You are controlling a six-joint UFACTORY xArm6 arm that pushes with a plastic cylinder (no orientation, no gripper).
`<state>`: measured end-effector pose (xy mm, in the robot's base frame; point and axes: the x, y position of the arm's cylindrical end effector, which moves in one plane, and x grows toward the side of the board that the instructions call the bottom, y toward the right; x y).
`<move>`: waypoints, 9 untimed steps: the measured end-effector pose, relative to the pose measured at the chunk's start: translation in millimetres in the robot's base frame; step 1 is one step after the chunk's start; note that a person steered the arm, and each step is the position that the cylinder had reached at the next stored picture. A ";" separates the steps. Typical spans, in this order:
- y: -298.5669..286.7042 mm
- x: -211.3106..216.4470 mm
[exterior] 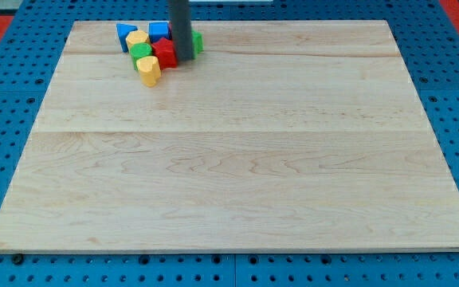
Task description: Adjust the group of blocks to the top left
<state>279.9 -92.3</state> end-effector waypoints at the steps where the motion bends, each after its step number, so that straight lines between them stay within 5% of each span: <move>1: 0.5 2.8; 2: 45.4 17.3; 4: 17.3 76.3; 7: -22.8 21.9; 9: -3.6 40.9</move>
<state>320.8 -95.9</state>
